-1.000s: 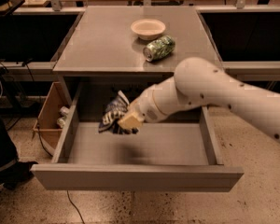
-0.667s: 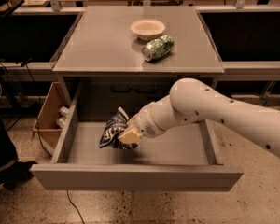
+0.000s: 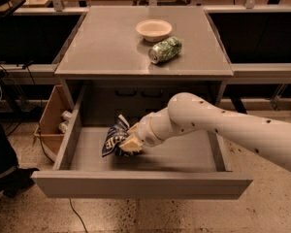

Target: Place blue chip bag into top drawer

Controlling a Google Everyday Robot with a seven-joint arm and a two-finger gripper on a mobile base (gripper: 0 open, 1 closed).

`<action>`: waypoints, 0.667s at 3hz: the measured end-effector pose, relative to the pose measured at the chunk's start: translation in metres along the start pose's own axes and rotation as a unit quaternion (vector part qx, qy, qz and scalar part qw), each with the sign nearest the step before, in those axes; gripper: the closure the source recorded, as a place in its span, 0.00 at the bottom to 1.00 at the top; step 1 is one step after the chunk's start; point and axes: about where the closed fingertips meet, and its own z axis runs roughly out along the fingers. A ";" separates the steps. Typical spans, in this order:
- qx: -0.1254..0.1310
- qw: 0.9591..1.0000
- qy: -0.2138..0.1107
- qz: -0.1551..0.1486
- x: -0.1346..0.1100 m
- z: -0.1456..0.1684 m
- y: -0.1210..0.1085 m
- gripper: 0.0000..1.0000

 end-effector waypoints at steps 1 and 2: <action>0.010 1.000 -0.005 -0.012 -0.002 0.012 -0.017 0.82; 0.014 1.000 -0.010 -0.021 -0.007 0.018 -0.028 0.58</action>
Offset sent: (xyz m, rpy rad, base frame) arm 0.0471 0.0115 -0.0048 0.0089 -0.0824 0.0098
